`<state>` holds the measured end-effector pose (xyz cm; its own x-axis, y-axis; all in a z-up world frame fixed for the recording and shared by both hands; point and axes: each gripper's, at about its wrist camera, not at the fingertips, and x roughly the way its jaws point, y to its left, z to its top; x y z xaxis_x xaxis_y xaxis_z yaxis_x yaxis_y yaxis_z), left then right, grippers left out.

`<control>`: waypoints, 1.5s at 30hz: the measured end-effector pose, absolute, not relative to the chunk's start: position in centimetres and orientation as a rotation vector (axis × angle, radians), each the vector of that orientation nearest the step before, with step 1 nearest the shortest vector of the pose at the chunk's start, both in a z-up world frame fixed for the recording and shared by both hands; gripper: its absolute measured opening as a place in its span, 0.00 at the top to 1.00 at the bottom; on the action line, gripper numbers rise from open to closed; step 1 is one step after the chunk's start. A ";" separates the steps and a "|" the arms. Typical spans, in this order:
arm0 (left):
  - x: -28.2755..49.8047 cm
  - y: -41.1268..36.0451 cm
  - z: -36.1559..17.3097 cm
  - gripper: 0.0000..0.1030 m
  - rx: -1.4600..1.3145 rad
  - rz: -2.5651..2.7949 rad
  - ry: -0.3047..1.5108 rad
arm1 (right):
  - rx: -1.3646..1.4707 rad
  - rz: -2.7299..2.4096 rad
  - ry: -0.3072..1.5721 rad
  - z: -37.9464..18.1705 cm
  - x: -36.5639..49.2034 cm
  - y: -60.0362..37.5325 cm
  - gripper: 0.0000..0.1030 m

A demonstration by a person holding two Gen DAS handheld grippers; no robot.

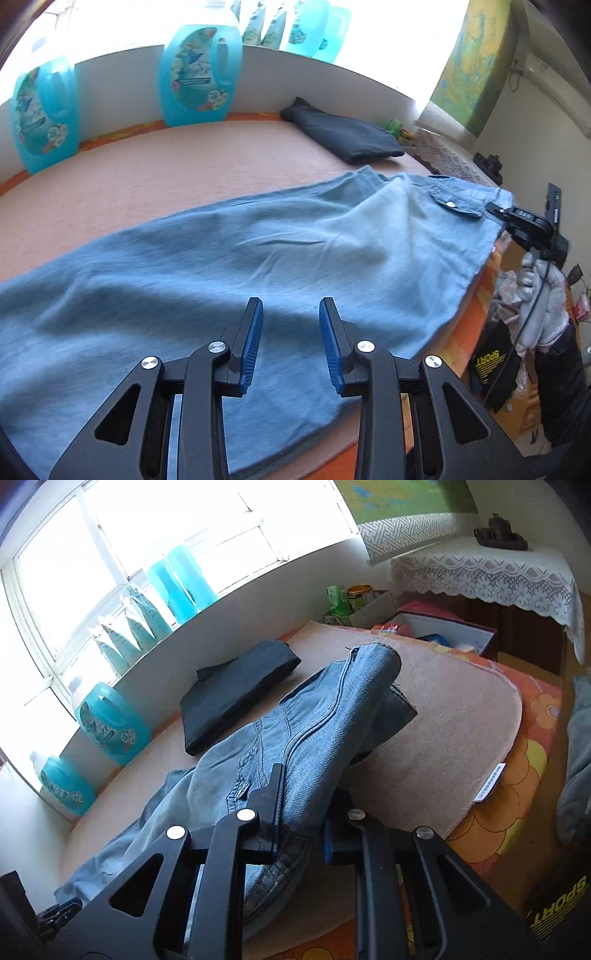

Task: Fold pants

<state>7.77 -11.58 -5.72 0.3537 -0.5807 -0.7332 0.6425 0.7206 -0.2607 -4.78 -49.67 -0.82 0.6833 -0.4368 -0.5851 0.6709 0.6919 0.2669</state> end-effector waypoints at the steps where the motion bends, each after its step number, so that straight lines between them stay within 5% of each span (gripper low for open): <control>1: 8.4 -10.8 -6.4 0.71 0.071 -0.763 0.934 | 0.466 -0.664 0.506 -0.2 -4.9 -49.1 0.84; 11: 9.8 -8.5 -8.4 0.71 0.038 -0.742 0.978 | 0.581 -0.716 0.703 -5.0 -6.8 -52.8 0.81; 22: 7.0 -7.7 -7.6 0.71 0.045 -0.773 0.971 | 0.411 -0.551 0.654 3.3 -7.7 -49.8 0.74; 27: 5.8 -8.6 -8.0 0.71 0.085 -0.785 0.981 | 0.341 -0.360 0.573 5.8 -1.4 -49.1 0.39; 37: 5.2 -8.7 -9.1 0.71 0.095 -0.766 0.987 | 0.162 0.007 1.026 -0.7 17.9 -47.8 0.39; 45: 4.9 -8.2 -9.2 0.71 0.077 -0.763 0.978 | 0.100 0.103 1.234 -7.6 23.0 -47.8 0.39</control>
<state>4.88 -8.24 -9.16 0.3246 -0.5477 -0.7711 0.6140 0.7421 -0.2687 23.00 -47.76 -7.57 0.3271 0.1328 -0.9356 -0.0242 0.9909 0.1322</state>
